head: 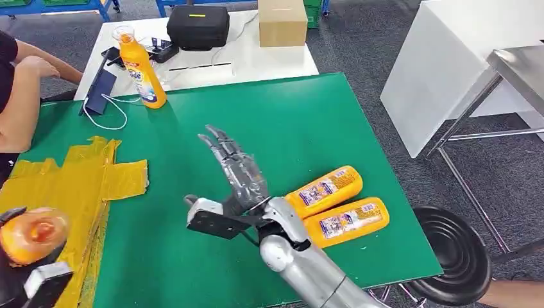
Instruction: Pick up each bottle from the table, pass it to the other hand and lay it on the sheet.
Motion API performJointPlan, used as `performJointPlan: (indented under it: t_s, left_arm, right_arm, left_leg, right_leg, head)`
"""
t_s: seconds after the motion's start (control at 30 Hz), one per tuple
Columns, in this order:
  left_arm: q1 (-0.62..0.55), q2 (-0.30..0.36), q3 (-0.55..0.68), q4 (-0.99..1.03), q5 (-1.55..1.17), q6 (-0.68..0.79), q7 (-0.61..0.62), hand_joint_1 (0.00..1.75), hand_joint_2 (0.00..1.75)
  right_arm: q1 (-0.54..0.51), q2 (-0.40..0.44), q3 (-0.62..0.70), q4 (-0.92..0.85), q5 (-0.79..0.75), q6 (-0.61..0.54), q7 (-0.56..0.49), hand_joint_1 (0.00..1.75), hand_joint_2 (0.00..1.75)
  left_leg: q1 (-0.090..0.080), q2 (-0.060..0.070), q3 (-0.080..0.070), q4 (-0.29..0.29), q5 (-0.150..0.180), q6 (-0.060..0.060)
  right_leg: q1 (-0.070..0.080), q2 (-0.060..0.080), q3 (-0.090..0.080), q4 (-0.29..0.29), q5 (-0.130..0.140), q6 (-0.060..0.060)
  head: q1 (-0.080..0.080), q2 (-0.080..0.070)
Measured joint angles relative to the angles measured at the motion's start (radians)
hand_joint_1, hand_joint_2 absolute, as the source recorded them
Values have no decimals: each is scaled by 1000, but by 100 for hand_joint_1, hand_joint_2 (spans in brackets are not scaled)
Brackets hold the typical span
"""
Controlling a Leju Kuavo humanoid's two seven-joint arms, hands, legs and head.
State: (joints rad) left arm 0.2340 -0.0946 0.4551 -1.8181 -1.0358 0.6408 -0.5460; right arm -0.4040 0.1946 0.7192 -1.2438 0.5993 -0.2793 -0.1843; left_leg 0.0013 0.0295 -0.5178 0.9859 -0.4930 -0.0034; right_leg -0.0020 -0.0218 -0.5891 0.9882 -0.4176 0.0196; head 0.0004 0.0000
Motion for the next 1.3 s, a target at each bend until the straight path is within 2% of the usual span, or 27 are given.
performJointPlan:
  t_s: [0.17,0.33,0.5,0.63,0.7,0.73,0.8,0.87,0.9,0.93,1.07,1.3]
  left_arm:
    - [22,-16,12,0,-120,46,39,175,175]
    - [25,-38,60,7,-478,55,124,175,175]
    - [26,-42,79,30,-522,56,164,175,175]
    - [49,-10,82,91,-531,56,163,175,175]
    - [59,27,72,126,-532,55,212,175,175]
    - [63,70,46,153,-532,40,306,175,175]
    - [56,178,-69,215,-536,-15,606,175,175]
    - [35,271,-245,272,-536,-45,909,175,175]
    - [24,311,-325,297,-537,-58,991,175,175]
    - [20,342,-390,319,-537,-63,1014,175,175]
    - [8,413,-556,376,-538,-63,929,175,175]
    - [-12,472,-632,409,-537,-48,901,175,175]
  right_arm:
    - [36,-41,-47,-81,2,2,0,0,0]
    - [51,-74,-47,-118,21,11,8,0,0]
    - [64,-95,-46,-134,32,11,10,0,0]
    - [73,-114,-48,-142,35,10,19,0,0]
    - [74,-122,-51,-142,38,10,24,0,0]
    - [75,-124,-53,-142,42,11,27,0,0]
    - [76,-127,-53,-142,50,17,31,0,0]
    - [76,-127,-53,-142,53,22,35,0,0]
    - [75,-127,-53,-142,54,25,38,0,0]
    - [75,-126,-53,-142,57,27,38,0,0]
    - [76,-126,-52,-142,64,27,39,0,0]
    - [76,-123,-50,-137,69,31,40,0,0]
  left_leg:
    - [0,0,0,0,0,0]
    - [1,1,0,0,0,0]
    - [1,0,0,0,0,0]
    - [1,2,0,0,0,0]
    - [1,1,1,0,0,0]
    - [0,1,1,0,0,0]
    - [1,1,1,0,0,0]
    - [1,0,1,0,0,0]
    - [2,0,1,0,0,0]
    - [2,1,2,0,1,-1]
    - [1,2,2,0,1,-1]
    - [0,0,1,0,0,0]
  right_leg:
    - [0,0,0,0,0,0]
    - [0,0,0,0,0,0]
    - [0,0,0,0,0,0]
    - [0,0,0,0,0,0]
    - [1,0,-2,0,0,0]
    - [1,0,-3,-1,0,0]
    - [1,0,-3,-1,0,0]
    - [1,0,0,0,0,0]
    - [1,0,1,0,0,0]
    - [1,0,1,0,0,0]
    - [1,1,1,1,0,0]
    - [-1,0,2,0,0,0]
  head:
    - [0,0]
    - [0,0]
    - [0,0]
    - [0,0]
    - [1,0]
    - [1,0]
    - [1,0]
    - [-2,0]
    - [0,0]
    - [0,0]
    - [0,0]
    - [0,0]
